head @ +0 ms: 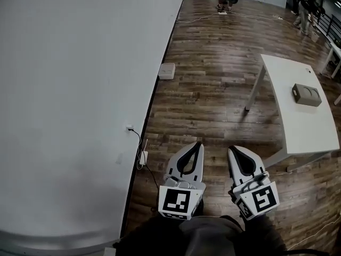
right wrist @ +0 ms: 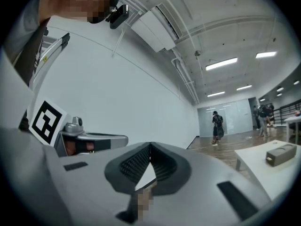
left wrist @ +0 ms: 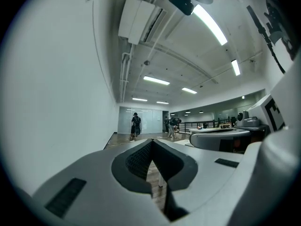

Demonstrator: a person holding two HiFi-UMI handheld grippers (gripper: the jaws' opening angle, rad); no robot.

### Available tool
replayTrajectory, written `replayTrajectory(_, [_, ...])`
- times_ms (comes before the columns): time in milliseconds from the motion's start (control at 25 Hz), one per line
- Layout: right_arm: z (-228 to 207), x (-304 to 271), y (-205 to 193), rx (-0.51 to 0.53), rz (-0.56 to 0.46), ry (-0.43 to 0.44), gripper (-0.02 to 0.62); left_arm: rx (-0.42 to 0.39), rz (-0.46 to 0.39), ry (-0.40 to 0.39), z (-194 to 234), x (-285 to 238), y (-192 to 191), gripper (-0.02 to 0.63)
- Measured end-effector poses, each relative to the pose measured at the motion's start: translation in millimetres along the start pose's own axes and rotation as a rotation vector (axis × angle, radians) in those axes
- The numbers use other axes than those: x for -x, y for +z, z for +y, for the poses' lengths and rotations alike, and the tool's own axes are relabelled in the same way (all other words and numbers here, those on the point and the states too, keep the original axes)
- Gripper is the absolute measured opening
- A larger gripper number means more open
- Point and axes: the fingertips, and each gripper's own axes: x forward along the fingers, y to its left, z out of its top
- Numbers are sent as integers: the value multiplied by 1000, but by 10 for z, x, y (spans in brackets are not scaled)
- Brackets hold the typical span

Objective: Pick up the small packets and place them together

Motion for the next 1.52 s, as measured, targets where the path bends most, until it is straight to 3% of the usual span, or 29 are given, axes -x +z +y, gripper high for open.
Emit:
replayTrajectory(480, [-304, -662, -80, -7, 10, 7, 5, 11, 25, 11, 411, -519, -185, 3])
replayTrajectory(680, [-939, -830, -252, -44, -7, -20, 5, -15, 71, -25, 222, -1152, -366, 3])
replayTrajectory(800, [-1307, -1072, -260, -55, -23, -11, 6, -36, 90, -30, 239, -1612, -361, 3])
replayTrajectory(1160, [-2565, -1571, -221, -106, -30, -89, 5, -40, 124, -107, 87, -2996, -347, 3])
replayTrajectory(1520, [-3059, -2106, -207, -103, -23, -62, 5, -45, 134, -71, 349, -3635, -315, 3])
